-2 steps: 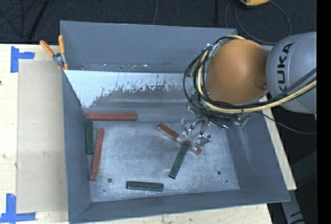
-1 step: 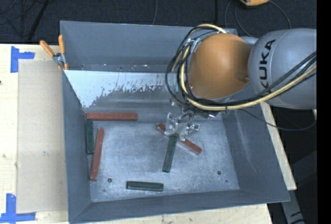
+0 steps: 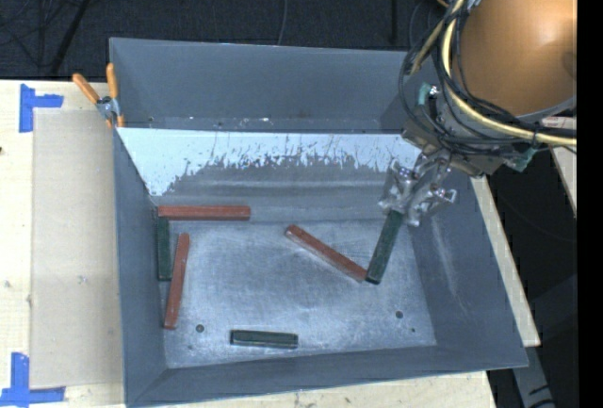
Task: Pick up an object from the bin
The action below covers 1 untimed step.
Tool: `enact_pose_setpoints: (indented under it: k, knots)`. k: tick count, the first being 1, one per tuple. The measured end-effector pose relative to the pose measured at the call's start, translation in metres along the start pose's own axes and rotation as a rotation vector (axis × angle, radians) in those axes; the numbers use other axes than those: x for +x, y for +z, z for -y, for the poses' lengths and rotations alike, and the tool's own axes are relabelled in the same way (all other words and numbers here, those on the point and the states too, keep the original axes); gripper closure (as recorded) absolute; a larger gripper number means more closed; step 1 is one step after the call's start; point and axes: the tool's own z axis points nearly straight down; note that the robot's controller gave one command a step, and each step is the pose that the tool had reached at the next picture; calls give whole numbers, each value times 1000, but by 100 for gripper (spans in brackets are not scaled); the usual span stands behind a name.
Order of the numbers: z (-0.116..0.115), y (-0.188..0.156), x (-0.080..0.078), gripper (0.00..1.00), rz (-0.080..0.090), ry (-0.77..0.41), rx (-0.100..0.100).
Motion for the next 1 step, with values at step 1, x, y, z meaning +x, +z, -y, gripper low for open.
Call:
enact_pose_setpoints:
  k: [1]
  knots:
    - [1, -16, 6, 100, 0, 22, 0]
